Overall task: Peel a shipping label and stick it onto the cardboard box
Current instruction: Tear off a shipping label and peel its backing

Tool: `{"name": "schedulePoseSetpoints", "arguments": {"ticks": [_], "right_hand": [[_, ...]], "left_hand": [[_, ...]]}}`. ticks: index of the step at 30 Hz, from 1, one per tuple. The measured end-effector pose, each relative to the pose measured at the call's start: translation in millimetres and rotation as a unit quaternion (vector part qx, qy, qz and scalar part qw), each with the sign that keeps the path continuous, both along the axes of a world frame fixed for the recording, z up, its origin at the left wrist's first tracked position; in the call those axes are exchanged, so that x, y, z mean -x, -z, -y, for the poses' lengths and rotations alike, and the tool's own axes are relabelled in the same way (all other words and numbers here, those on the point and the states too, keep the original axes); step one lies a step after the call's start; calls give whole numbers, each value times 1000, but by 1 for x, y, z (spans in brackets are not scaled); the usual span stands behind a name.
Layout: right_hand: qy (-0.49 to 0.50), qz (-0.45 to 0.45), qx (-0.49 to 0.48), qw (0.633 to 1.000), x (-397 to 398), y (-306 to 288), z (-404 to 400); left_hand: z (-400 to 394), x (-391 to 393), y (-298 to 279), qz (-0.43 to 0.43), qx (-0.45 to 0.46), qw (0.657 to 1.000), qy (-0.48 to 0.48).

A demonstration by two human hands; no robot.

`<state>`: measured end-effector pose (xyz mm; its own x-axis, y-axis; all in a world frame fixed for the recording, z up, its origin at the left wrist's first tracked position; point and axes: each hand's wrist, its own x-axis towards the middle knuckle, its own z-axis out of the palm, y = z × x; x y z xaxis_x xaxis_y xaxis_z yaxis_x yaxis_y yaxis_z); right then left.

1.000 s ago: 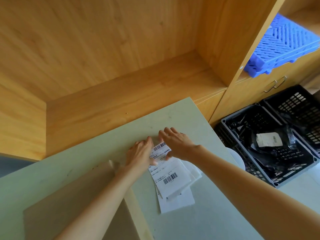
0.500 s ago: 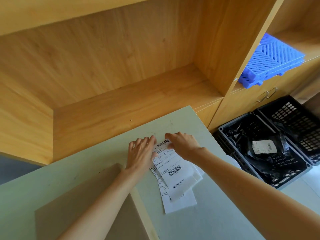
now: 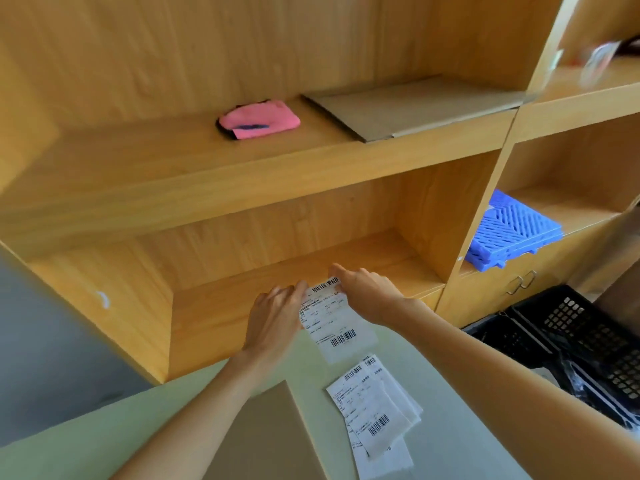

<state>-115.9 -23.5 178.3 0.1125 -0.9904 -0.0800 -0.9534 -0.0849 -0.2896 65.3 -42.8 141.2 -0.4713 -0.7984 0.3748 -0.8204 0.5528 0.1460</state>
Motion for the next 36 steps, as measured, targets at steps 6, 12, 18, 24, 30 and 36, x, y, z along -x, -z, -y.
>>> {"name": "schedulePoseSetpoints", "arguments": {"ticks": [6,12,18,24,30,36], "right_hand": [[-20,-14,51,998,-46,-92,-1],[-37,62,129,989,-101,-170,4],[-80,141,171,972,-155,-238,3],[-128,174,204,955,-196,-302,-14],[-163,209,218,939,-223,-343,-23],[-195,236,233,923,-227,-367,-29]], "left_hand": [[-4,-56,-90,16,83,996,-21],[-7,-118,-179,1,184,982,-35],[-21,-170,-258,-45,247,967,-53],[-31,-204,-317,-46,299,951,-67],[-41,-216,-364,-39,360,929,-76],[-46,-223,-396,-73,352,932,-51]]}}
